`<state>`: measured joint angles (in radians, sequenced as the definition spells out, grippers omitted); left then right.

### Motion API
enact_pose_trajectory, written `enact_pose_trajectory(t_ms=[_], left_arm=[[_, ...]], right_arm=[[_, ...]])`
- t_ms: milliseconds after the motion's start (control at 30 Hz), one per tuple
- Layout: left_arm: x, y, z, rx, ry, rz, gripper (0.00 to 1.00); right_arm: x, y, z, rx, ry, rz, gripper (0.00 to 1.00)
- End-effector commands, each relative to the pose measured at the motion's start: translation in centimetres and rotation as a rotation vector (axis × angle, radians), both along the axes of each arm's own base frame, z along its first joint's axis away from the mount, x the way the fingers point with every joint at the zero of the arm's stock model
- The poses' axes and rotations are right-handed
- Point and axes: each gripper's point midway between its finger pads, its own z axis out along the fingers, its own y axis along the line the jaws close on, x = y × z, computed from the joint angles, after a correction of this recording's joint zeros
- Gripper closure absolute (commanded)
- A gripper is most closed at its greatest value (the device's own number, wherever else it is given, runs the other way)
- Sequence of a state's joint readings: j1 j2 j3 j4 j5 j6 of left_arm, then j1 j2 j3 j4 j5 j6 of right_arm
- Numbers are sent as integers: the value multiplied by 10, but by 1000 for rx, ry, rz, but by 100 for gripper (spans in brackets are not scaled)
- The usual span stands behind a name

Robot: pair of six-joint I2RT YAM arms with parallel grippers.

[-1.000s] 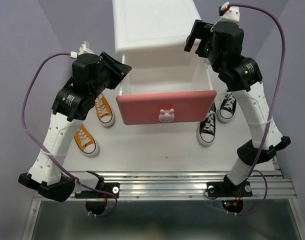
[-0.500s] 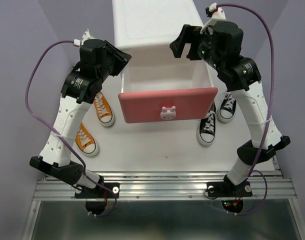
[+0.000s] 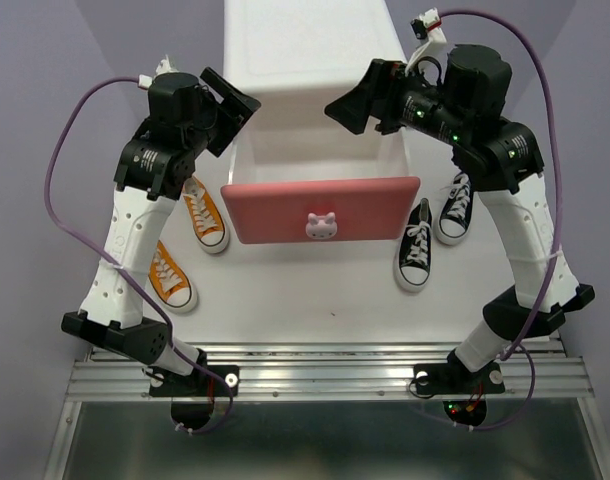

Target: Place and organize the shoes in the shoe cabinet

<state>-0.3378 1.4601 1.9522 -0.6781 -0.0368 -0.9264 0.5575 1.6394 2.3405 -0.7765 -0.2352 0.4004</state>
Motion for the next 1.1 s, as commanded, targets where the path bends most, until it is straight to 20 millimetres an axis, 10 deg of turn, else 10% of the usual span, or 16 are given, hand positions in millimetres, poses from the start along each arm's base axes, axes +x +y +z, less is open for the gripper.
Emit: enact_pose_trajectory(t_ms=[0,167,367,533,667,900,1067], left_arm=[[14,7,47,-44,-149,27,16],[25,5,51,-48,-157,28,5],[35,12,58,-58,-177,54,5],[38,23,61,-43,-183,74,5],[43,27,60,-53,-185,88,5],[33,12,80,-35,-258,-36,1],[-1,19,105,14,-339,-63,1]], right_arm=[[-39,16,0,35,79,168,0],[-38,5,-26,-43,195,101,0],[-26,-64,-93,-265,404,-294,0],[-13,-110,-83,-246,372,-582,0],[4,-106,-65,-235,283,-584,0],[-19,-46,72,115,-228,-186,0],[-16,-49,95,182,-283,-213,0]])
